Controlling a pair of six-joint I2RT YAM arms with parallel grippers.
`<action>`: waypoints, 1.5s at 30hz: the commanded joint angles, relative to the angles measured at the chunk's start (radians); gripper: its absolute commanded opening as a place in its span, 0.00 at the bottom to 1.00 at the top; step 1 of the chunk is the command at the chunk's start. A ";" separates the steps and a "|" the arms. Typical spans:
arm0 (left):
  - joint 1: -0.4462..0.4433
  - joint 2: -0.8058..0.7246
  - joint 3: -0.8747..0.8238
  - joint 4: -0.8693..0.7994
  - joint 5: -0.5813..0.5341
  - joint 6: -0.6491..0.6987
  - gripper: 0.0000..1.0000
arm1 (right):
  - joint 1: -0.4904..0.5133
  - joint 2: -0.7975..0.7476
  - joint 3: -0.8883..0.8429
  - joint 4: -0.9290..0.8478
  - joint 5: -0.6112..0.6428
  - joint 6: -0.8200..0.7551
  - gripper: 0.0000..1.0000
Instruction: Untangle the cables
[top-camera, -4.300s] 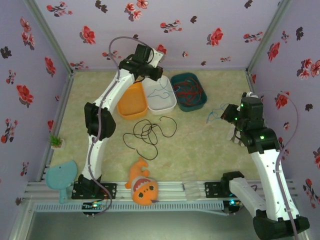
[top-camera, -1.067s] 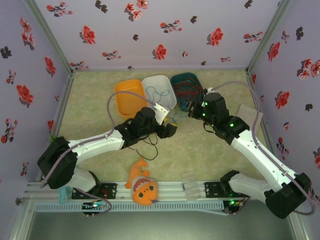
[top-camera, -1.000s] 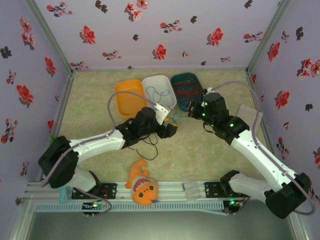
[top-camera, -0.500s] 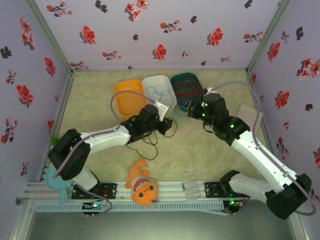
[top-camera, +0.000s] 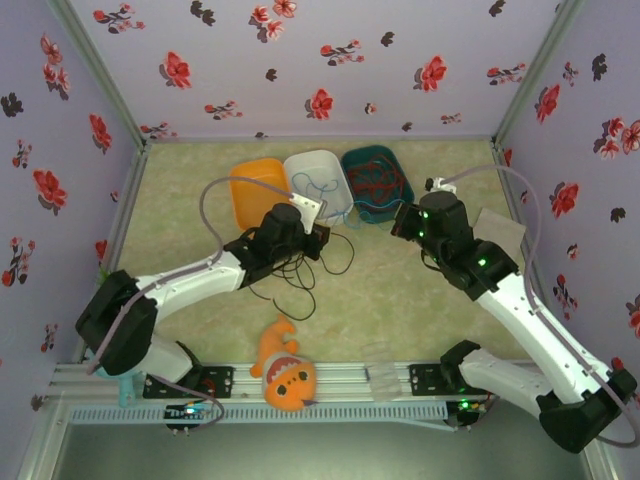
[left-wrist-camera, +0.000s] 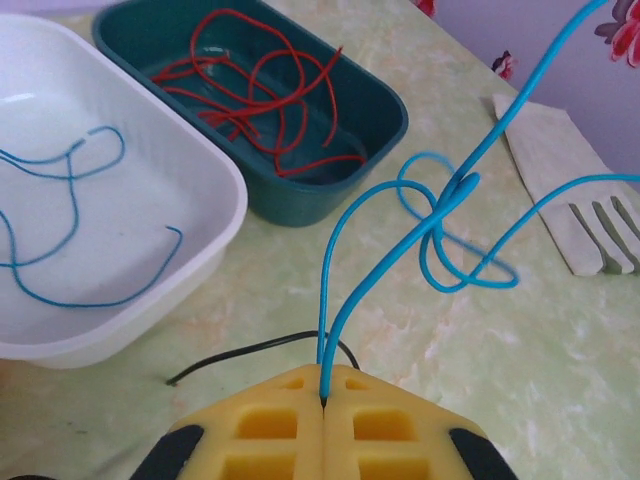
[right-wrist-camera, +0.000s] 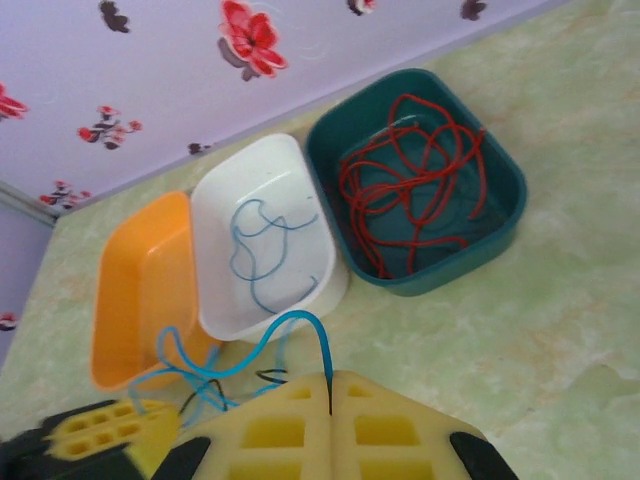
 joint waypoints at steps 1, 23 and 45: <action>0.008 -0.105 -0.015 -0.072 -0.127 0.079 0.00 | 0.008 -0.034 0.045 -0.149 0.206 -0.018 0.00; 0.112 -0.329 0.121 -0.383 -0.368 0.391 0.00 | -0.013 -0.100 0.094 -0.315 0.539 -0.057 0.14; 0.155 -0.218 0.493 -0.443 -0.342 0.452 0.00 | -0.083 -0.088 0.051 -0.220 0.385 -0.091 0.69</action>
